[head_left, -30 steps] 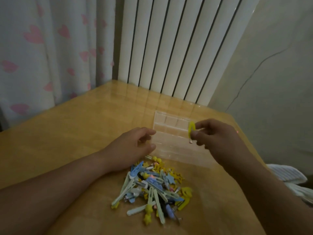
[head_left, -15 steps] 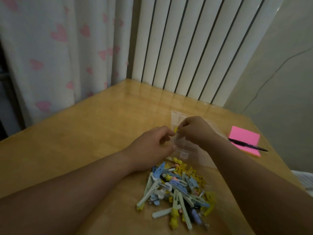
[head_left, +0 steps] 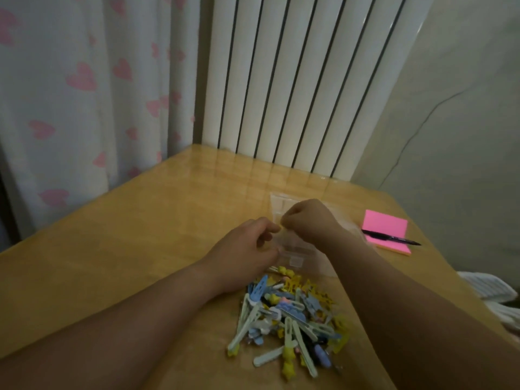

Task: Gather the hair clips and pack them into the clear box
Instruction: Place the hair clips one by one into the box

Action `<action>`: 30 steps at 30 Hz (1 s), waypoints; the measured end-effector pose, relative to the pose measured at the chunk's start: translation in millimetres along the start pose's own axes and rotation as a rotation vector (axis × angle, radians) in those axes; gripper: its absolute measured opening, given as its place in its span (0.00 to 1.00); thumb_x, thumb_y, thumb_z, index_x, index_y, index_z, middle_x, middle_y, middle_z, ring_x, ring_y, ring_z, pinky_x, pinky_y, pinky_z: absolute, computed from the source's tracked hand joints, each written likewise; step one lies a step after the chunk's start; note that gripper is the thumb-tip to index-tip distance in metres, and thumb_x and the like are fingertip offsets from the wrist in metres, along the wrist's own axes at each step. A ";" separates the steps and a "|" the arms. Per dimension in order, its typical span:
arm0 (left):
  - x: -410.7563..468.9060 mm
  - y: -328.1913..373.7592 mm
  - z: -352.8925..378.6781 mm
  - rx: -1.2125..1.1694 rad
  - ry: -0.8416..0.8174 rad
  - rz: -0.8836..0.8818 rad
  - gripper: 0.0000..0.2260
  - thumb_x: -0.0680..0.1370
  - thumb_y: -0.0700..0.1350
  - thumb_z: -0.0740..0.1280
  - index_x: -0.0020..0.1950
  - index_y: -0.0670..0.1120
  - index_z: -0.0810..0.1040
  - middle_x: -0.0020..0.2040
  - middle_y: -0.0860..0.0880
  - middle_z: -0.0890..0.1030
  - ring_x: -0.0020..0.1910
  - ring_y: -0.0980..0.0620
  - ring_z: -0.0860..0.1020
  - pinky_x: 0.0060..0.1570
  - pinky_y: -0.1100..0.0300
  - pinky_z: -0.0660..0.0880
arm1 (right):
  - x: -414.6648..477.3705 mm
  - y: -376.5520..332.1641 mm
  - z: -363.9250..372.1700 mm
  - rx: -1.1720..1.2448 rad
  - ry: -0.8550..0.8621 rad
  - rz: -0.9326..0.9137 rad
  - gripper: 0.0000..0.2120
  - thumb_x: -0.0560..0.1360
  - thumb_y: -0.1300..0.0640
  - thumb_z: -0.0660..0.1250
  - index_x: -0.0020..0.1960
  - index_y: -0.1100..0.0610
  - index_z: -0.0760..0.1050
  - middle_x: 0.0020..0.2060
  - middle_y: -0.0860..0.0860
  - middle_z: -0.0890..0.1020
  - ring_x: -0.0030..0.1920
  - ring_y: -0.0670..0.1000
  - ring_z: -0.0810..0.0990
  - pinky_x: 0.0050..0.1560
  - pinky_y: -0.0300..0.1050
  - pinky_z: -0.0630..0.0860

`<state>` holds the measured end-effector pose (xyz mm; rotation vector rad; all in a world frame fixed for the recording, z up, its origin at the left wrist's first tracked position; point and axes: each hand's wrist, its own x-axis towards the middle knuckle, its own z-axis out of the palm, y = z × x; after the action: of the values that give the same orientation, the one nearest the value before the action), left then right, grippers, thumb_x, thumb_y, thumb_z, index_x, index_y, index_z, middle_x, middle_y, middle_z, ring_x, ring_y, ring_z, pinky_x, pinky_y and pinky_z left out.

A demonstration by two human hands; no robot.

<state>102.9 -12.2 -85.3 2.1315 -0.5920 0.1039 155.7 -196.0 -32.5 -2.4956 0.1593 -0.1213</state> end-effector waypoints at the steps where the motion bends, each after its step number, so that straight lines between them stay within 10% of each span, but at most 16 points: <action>1: -0.2 0.7 -0.2 0.002 -0.006 -0.005 0.20 0.82 0.55 0.69 0.73 0.54 0.74 0.62 0.55 0.77 0.60 0.57 0.76 0.62 0.52 0.78 | -6.5 5.1 -3.6 0.034 0.056 -0.046 0.05 0.75 0.57 0.73 0.45 0.56 0.87 0.41 0.51 0.87 0.44 0.53 0.85 0.45 0.49 0.81; 7: -1.3 2.4 -0.7 -0.011 -0.009 -0.019 0.19 0.83 0.58 0.68 0.72 0.56 0.75 0.61 0.56 0.77 0.59 0.58 0.77 0.62 0.51 0.78 | -79.3 50.1 -57.1 0.140 0.243 -0.322 0.02 0.79 0.54 0.74 0.48 0.50 0.85 0.39 0.45 0.86 0.40 0.42 0.83 0.41 0.39 0.77; 12: 1.7 3.4 2.9 0.003 0.007 -0.043 0.18 0.83 0.59 0.67 0.72 0.56 0.76 0.60 0.56 0.79 0.60 0.58 0.78 0.60 0.55 0.78 | -120.2 66.7 -101.9 0.004 -0.467 -0.403 0.02 0.77 0.54 0.76 0.47 0.47 0.85 0.41 0.46 0.86 0.41 0.44 0.83 0.43 0.38 0.77; 16: 3.8 4.6 3.3 -0.010 0.032 -0.062 0.16 0.83 0.56 0.67 0.70 0.55 0.77 0.59 0.55 0.80 0.59 0.60 0.79 0.57 0.63 0.75 | -124.4 62.2 -102.0 -0.252 -0.712 -0.396 0.09 0.75 0.50 0.78 0.52 0.40 0.82 0.44 0.46 0.84 0.45 0.48 0.82 0.50 0.49 0.79; 30: 1.8 3.8 1.9 -0.008 0.021 -0.064 0.16 0.83 0.55 0.68 0.70 0.56 0.77 0.59 0.55 0.80 0.59 0.60 0.78 0.58 0.64 0.75 | -131.1 59.5 -83.1 -0.386 -0.640 -0.376 0.13 0.71 0.47 0.80 0.52 0.38 0.79 0.49 0.42 0.79 0.48 0.46 0.80 0.52 0.48 0.79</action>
<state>102.5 -16.2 -83.0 2.1365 -0.5102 0.0884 10.6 -273.5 -8.1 -2.7740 -0.6030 0.6036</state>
